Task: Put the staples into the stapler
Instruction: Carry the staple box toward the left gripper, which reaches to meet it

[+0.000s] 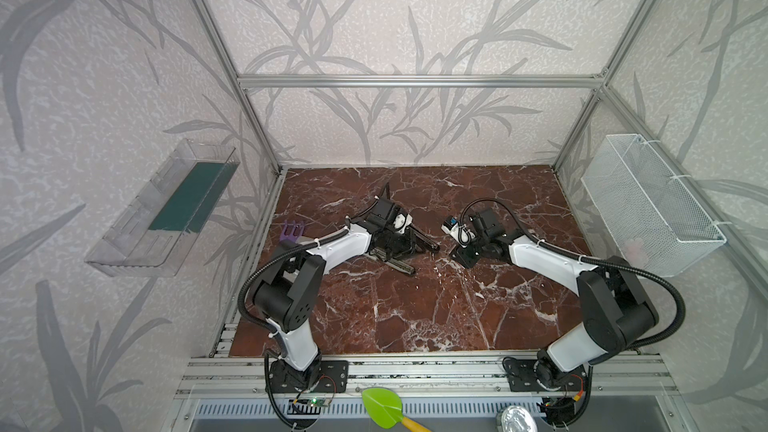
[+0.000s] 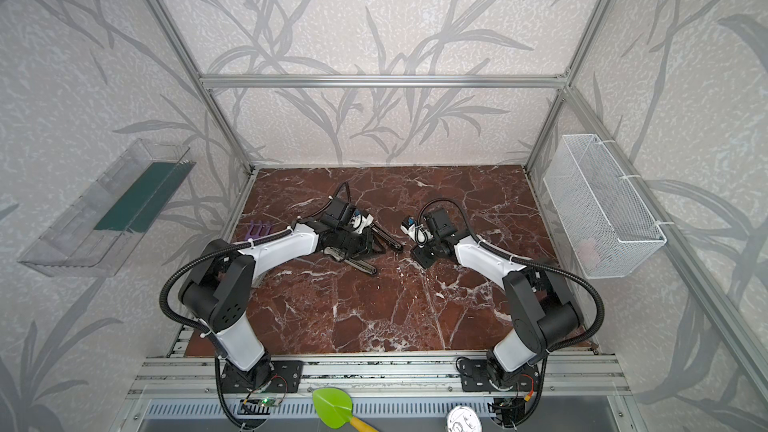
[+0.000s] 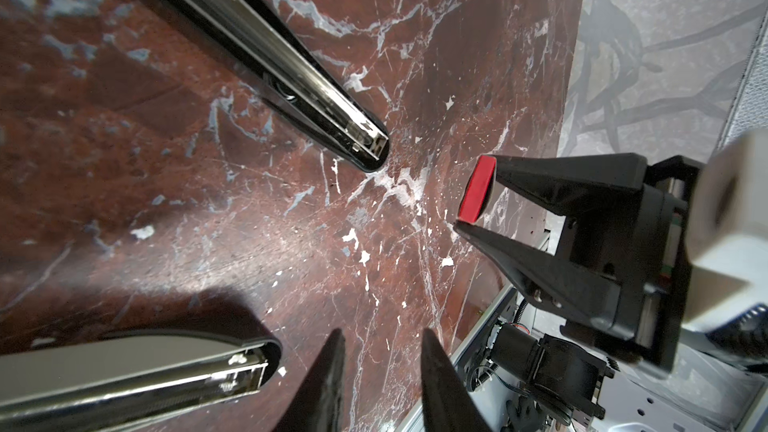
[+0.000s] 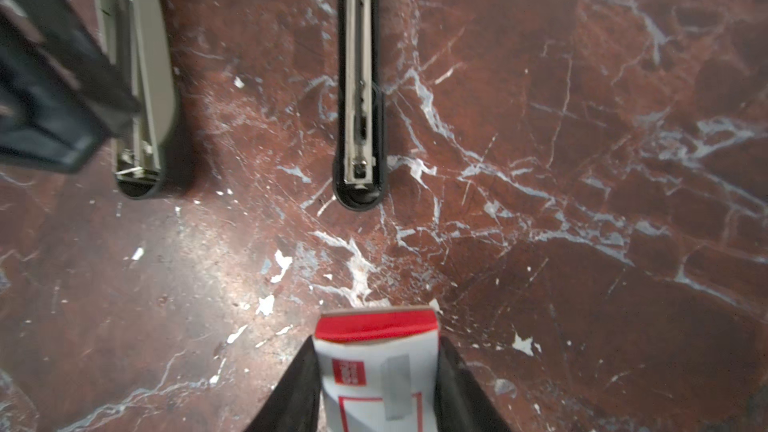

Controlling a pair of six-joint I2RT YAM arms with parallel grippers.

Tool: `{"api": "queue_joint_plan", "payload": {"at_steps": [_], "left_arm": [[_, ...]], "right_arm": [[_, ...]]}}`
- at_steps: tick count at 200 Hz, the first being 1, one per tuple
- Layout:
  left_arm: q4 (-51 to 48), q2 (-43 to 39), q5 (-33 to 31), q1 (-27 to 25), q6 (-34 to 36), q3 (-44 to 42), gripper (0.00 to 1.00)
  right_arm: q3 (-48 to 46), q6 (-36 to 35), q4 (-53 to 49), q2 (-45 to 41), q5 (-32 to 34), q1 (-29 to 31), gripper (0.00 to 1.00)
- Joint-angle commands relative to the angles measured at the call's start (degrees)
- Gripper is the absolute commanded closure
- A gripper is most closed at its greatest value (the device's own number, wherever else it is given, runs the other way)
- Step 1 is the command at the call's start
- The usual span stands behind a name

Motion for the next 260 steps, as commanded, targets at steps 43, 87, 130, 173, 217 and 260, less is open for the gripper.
{"api": "queue_joint_plan", "payload": {"at_steps": [43, 87, 130, 173, 217, 260], "left_arm": [[4.81, -0.45, 9.59, 1.65, -0.38, 1.82, 0.67], [-1.81, -0.73, 14.41, 1.65, 6.09, 3.42, 0.68], [-9.43, -2.29, 17.6, 1.65, 13.27, 3.6, 0.74], [-12.17, -3.15, 18.9, 1.65, 15.84, 3.18, 0.74], [-9.37, -3.94, 20.25, 1.22, 14.66, 2.15, 0.71], [-9.54, -2.62, 19.32, 0.09, 14.66, 2.79, 0.7]], "right_arm": [[-8.14, -7.3, 11.84, -8.59, -6.1, 4.86, 0.57], [-11.04, -10.54, 15.07, -11.64, -5.78, 7.16, 0.56], [-12.72, -12.36, 16.86, -14.08, -4.34, 9.2, 0.56], [-12.61, -12.62, 17.02, -13.56, -4.03, 9.83, 0.56], [-12.4, -12.53, 16.95, -13.21, -3.81, 10.04, 0.56], [-12.13, -12.18, 16.86, -13.64, -4.24, 10.3, 0.56]]}}
